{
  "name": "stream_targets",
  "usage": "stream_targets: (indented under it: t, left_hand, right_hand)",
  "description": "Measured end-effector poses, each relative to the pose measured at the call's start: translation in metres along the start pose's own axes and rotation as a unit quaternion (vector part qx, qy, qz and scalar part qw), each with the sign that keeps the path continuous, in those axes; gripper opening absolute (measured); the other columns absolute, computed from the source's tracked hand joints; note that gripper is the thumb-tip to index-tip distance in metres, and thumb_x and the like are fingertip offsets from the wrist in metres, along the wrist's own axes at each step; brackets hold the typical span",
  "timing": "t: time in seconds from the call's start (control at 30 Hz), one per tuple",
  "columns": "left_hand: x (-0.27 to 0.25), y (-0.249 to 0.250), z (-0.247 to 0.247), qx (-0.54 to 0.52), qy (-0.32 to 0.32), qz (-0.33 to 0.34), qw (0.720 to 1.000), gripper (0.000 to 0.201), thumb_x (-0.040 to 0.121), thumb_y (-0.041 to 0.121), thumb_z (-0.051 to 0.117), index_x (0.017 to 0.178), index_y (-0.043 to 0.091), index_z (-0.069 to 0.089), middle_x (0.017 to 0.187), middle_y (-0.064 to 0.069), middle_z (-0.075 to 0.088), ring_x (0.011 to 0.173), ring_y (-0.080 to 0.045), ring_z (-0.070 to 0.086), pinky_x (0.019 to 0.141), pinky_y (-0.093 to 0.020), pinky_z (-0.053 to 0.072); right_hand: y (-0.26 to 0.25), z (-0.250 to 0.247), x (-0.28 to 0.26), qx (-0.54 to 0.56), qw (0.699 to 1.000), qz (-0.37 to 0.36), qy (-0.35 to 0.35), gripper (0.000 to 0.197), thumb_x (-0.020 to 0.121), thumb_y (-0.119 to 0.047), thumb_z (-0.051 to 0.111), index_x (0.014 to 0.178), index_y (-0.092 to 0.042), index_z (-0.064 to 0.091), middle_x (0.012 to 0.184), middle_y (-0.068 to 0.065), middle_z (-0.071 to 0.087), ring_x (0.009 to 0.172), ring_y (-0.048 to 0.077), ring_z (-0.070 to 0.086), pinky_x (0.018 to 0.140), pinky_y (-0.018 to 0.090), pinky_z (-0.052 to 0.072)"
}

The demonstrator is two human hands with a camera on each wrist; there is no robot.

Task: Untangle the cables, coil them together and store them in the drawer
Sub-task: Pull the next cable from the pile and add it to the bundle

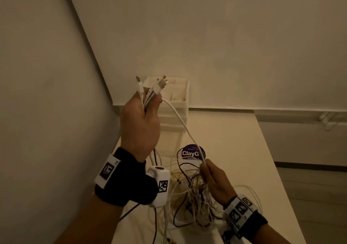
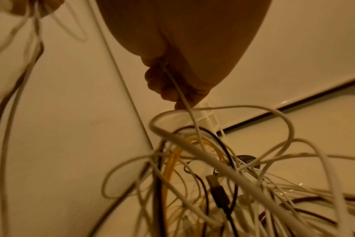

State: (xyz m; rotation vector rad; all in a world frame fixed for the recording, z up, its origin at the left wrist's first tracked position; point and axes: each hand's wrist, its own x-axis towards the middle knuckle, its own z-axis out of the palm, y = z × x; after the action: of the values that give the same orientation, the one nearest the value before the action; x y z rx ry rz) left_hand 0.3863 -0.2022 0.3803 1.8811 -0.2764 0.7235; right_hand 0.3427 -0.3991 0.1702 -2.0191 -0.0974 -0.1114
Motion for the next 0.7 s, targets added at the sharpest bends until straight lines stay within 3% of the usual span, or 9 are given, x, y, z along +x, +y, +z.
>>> stream_targets:
  t: [0.13,0.17,0.23,0.3,0.37,0.43,0.5,0.6,0.7]
  left_hand:
    - [-0.013,-0.017,-0.013,-0.005,0.053,-0.048,0.997,0.014,0.094,0.030,0.061,0.096,0.017,0.066,0.077,0.012,0.065,0.066,0.002,0.057,0.062,-0.026,0.048]
    - [-0.017,-0.017,-0.017,-0.012,0.070,-0.045,0.996,0.009,0.093,0.027,0.062,0.099,0.021,0.066,0.081,0.015,0.065,0.071,0.006,0.059,0.066,-0.018,0.049]
    - [-0.026,-0.012,-0.024,-0.002,0.083,-0.023,0.996,0.008,0.092,0.025,0.064,0.096,0.020,0.067,0.074,0.015,0.062,0.065,0.007,0.057,0.061,-0.009,0.042]
    - [-0.036,-0.006,-0.023,-0.013,0.032,-0.006,0.999,0.004,0.090,0.029,0.066,0.089,0.027,0.069,0.065,0.010,0.063,0.057,0.001,0.052,0.054,-0.011,0.039]
    - [-0.045,0.003,-0.015,-0.050,-0.066,-0.004,0.997,0.014,0.088,0.030,0.069,0.099,0.037,0.072,0.078,0.013,0.072,0.061,-0.002,0.058,0.057,-0.016,0.048]
    - [-0.050,0.007,-0.002,-0.029,-0.146,0.017,0.989,0.022,0.088,0.027,0.069,0.110,0.030,0.072,0.071,0.010,0.071,0.054,-0.004,0.057,0.051,-0.019,0.049]
    - [-0.052,0.009,0.011,0.042,-0.207,0.078,0.974,0.023,0.090,0.016,0.067,0.113,0.020,0.071,0.056,0.015,0.058,0.051,-0.002,0.052,0.049,-0.006,0.035]
    - [-0.056,0.006,0.021,0.094,-0.244,0.125,0.957,0.017,0.086,0.001,0.065,0.096,0.013,0.072,0.053,0.022,0.045,0.056,0.000,0.048,0.051,0.002,0.026]
    - [-0.055,0.002,0.019,0.104,-0.171,0.135,0.970,0.013,0.079,-0.007,0.069,0.073,0.004,0.066,0.053,0.030,0.025,0.047,0.017,0.041,0.049,0.006,0.024]
  right_hand:
    - [-0.010,-0.016,0.008,0.040,0.998,0.000,0.046,0.033,0.097,-0.040,0.041,0.073,-0.018,0.048,0.062,-0.008,0.047,0.059,0.007,0.042,0.059,0.029,0.037]
    - [-0.017,-0.023,0.009,0.065,0.996,0.006,0.058,0.034,0.095,-0.039,0.042,0.073,-0.014,0.050,0.061,-0.008,0.046,0.058,0.009,0.042,0.058,0.026,0.037]
    - [-0.030,-0.038,0.012,0.132,0.989,0.009,0.071,0.038,0.096,-0.036,0.041,0.077,-0.006,0.055,0.058,-0.010,0.047,0.057,0.010,0.040,0.055,0.020,0.035]
    - [-0.047,-0.053,0.015,0.150,0.987,-0.013,0.062,0.043,0.100,-0.031,0.037,0.078,0.000,0.056,0.058,-0.013,0.050,0.057,0.008,0.039,0.055,0.017,0.034]
    - [-0.063,-0.061,0.017,0.124,0.991,-0.046,0.032,0.044,0.098,-0.031,0.037,0.074,0.001,0.054,0.061,-0.010,0.051,0.059,0.003,0.041,0.058,0.014,0.034]
    - [-0.082,-0.063,0.016,0.076,0.994,-0.073,-0.007,0.042,0.095,-0.038,0.039,0.071,-0.007,0.056,0.065,-0.005,0.053,0.062,0.003,0.044,0.062,0.016,0.035]
    - [-0.104,-0.064,0.011,0.043,0.994,-0.095,-0.041,0.033,0.091,-0.041,0.043,0.068,-0.023,0.059,0.068,-0.008,0.059,0.065,0.001,0.050,0.065,0.018,0.038]
    - [-0.129,-0.065,0.006,0.064,0.992,-0.093,-0.056,0.031,0.094,-0.016,0.050,0.070,-0.029,0.062,0.063,-0.020,0.063,0.061,-0.005,0.056,0.061,0.009,0.040]
    - [-0.127,-0.067,0.002,0.112,0.988,-0.081,-0.068,0.037,0.101,-0.024,0.043,0.072,-0.027,0.065,0.054,-0.011,0.048,0.050,0.001,0.037,0.055,0.018,0.031]
